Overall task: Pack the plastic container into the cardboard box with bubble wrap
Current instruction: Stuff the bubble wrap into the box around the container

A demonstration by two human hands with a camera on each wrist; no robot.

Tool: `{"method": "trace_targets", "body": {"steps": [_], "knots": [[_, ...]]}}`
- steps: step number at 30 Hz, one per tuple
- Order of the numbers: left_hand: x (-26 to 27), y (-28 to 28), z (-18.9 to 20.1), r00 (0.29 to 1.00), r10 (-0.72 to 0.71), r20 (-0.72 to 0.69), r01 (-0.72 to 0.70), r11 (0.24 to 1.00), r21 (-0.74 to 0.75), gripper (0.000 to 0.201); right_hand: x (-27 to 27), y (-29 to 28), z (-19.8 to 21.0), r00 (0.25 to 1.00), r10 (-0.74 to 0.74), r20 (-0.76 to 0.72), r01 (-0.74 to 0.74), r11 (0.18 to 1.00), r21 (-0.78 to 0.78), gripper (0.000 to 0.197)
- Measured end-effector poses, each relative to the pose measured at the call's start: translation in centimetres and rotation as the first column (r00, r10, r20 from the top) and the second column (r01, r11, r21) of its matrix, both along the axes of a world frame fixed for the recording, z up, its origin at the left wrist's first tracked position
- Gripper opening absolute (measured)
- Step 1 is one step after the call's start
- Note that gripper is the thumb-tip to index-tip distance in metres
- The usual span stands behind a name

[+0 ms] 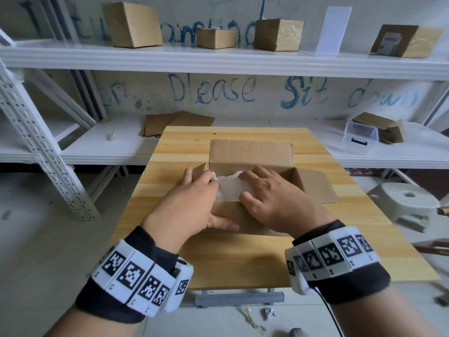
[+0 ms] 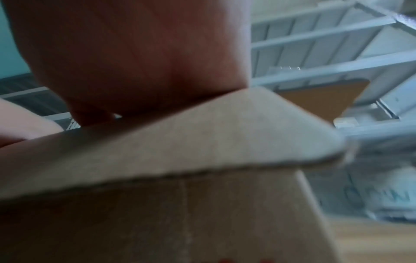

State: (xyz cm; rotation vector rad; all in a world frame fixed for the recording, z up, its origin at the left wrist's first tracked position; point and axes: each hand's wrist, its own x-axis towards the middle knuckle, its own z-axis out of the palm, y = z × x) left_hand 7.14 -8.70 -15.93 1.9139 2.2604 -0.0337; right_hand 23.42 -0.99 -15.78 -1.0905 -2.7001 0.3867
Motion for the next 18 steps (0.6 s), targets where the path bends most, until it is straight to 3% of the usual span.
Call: {"method": "trace_targets", "body": {"steps": [2,6,8,12,18], "knots": [[0.0,0.1,0.0,1.0,0.02,0.022,-0.019,0.999,-0.027,0.109,-0.1,0.1,0.2,0.999,-0.029,0.029,0.03,0.999,-0.037,0.07],[-0.2,-0.3,0.0,0.992,-0.022,0.128,0.022,1.0,0.001,0.102,-0.2,0.2,0.5,0.992,-0.054,0.11,0.062,0.996,-0.068,0.049],[-0.3,-0.5,0.1,0.987,-0.04,0.154,0.042,0.999,-0.006,0.097,-0.1,0.0,0.6,0.989,-0.049,0.143,0.059,0.996,-0.072,0.047],[-0.3,-0.6,0.2,0.986,-0.039,0.162,0.044,0.999,-0.028,0.096,0.0,-0.7,-0.1,0.997,0.013,0.072,-0.019,0.997,0.08,0.05],[0.2,-1.2,1.2,0.982,-0.092,0.167,0.081,0.994,0.071,0.094,-1.0,-0.7,-0.3,0.986,0.054,0.159,-0.033,0.99,-0.135,0.071]]}}
